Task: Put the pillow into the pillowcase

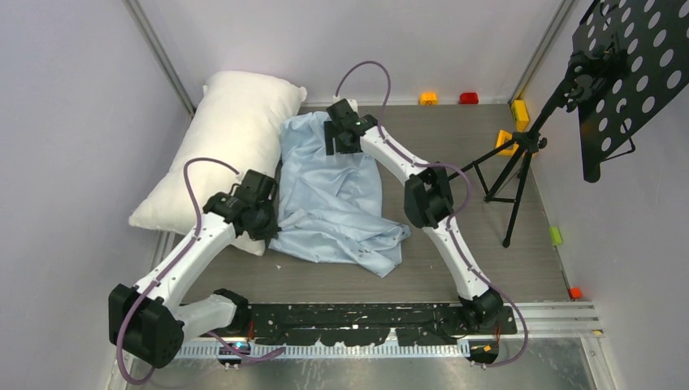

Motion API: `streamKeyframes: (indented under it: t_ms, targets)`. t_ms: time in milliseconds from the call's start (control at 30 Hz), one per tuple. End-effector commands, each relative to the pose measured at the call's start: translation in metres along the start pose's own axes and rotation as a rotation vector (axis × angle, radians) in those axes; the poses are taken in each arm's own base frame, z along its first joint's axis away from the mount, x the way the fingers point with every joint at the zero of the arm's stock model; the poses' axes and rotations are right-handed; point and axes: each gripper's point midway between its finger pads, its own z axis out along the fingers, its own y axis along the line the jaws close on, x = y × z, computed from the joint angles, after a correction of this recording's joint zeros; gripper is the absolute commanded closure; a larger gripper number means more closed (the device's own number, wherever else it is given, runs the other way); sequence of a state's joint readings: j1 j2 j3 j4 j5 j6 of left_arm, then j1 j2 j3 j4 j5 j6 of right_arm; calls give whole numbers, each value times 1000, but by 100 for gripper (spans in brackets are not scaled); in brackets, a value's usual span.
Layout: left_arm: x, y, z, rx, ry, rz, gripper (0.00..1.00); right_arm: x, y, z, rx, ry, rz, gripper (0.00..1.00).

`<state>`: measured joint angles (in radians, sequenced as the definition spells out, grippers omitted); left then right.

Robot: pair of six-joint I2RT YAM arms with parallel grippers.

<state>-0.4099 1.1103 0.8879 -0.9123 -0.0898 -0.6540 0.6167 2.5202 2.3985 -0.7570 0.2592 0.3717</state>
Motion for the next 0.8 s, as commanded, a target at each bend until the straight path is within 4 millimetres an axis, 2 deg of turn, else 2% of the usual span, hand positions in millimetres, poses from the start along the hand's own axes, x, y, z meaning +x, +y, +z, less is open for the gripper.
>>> streamKeyframes:
  t_ms: [0, 67, 200, 233, 267, 367, 467, 500, 567, 600, 667, 700, 767]
  targets:
    - [-11, -7, -14, 28, -31, 4, 100, -23, 9, 6, -41, -56, 8, 17]
    - [-13, -6, -16, 23, -34, 7, 100, -21, -4, 15, 9, -56, 33, 27]
    - [-18, -7, -18, 21, -46, 25, 100, -36, -57, 9, 139, -71, 142, 84]
    - [-21, -8, -18, 20, -53, 34, 100, -43, -75, 2, 171, -78, 173, 95]
    - [-23, -9, -16, 20, -55, 46, 100, -51, -97, -7, 236, -92, 198, 99]
    - [-35, -17, -12, 20, -53, 73, 100, -67, -165, -48, 427, -121, 242, 100]
    - [-60, -38, -6, 54, -72, 96, 100, -76, -228, -95, 597, -161, 284, 100]
    - [-68, -45, -3, 63, -70, 107, 100, -76, -253, -106, 645, -166, 314, 100]
    - [-83, -59, 7, 66, -49, 129, 98, -72, -282, -121, 683, -160, 369, 100]
    - [-91, -66, 10, 68, -45, 140, 92, -69, -295, -125, 688, -152, 397, 100]
    - [-109, -82, 7, 90, -63, 161, 62, -66, -306, -127, 677, -127, 423, 100]
    - [-113, -88, 6, 102, -66, 169, 52, -64, -306, -126, 674, -111, 416, 98]
    - [-118, -100, -1, 129, -84, 193, 36, -63, -299, -124, 640, -85, 410, 86]
